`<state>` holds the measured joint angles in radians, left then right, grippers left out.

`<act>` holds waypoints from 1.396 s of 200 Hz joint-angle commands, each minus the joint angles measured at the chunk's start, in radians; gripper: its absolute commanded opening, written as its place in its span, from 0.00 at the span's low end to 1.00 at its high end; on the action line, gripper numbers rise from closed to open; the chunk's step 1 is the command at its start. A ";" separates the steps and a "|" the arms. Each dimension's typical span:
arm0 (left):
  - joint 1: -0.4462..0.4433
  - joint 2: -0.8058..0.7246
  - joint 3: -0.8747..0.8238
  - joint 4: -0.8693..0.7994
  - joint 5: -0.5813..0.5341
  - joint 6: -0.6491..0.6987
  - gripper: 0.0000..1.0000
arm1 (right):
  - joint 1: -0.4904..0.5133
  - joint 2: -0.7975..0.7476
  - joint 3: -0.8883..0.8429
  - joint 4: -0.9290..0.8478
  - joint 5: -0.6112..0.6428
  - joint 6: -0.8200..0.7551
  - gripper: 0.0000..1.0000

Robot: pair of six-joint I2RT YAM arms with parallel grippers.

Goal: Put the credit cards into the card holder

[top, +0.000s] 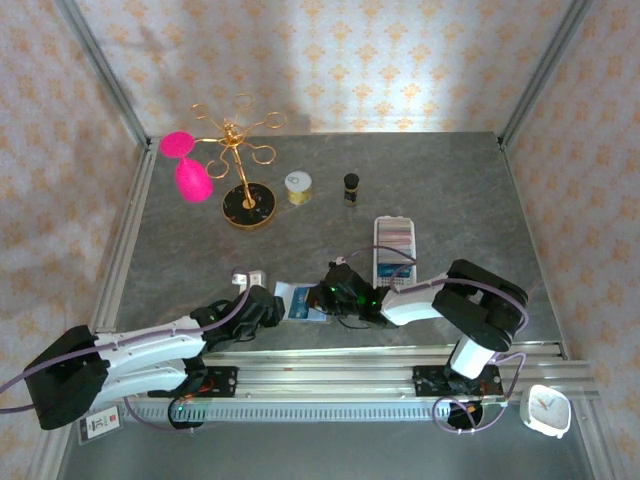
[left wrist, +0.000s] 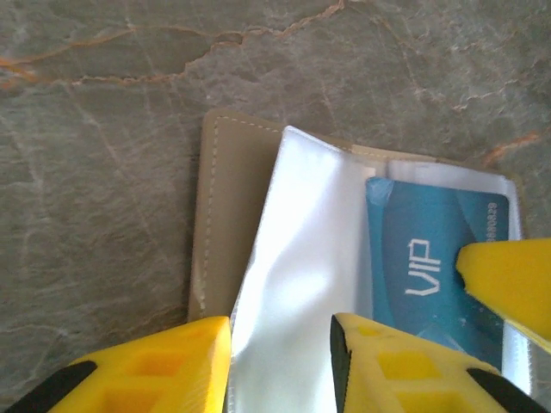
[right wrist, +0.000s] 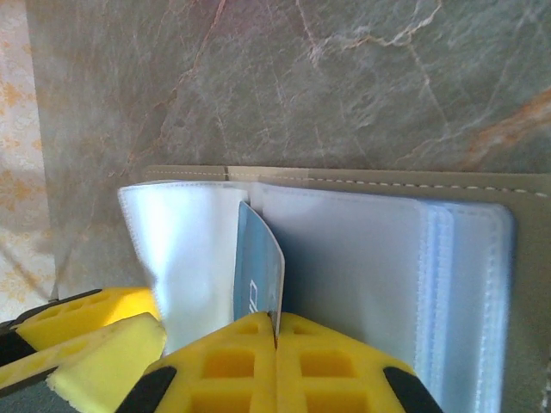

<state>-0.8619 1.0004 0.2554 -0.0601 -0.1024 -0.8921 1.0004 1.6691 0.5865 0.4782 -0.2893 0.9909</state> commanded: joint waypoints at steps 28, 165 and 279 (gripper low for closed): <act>0.007 -0.018 0.026 -0.110 -0.127 -0.013 0.43 | -0.002 0.024 0.018 -0.109 0.016 -0.041 0.00; 0.006 0.138 0.018 0.003 0.009 0.016 0.21 | 0.005 0.075 0.109 -0.111 -0.036 -0.092 0.00; 0.006 0.125 0.004 0.016 0.027 0.009 0.20 | 0.007 0.049 0.175 -0.316 0.049 -0.196 0.14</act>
<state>-0.8566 1.1019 0.2855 -0.0990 -0.1696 -0.8883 1.0008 1.7264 0.7307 0.3420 -0.3233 0.8669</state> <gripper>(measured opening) 0.206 0.115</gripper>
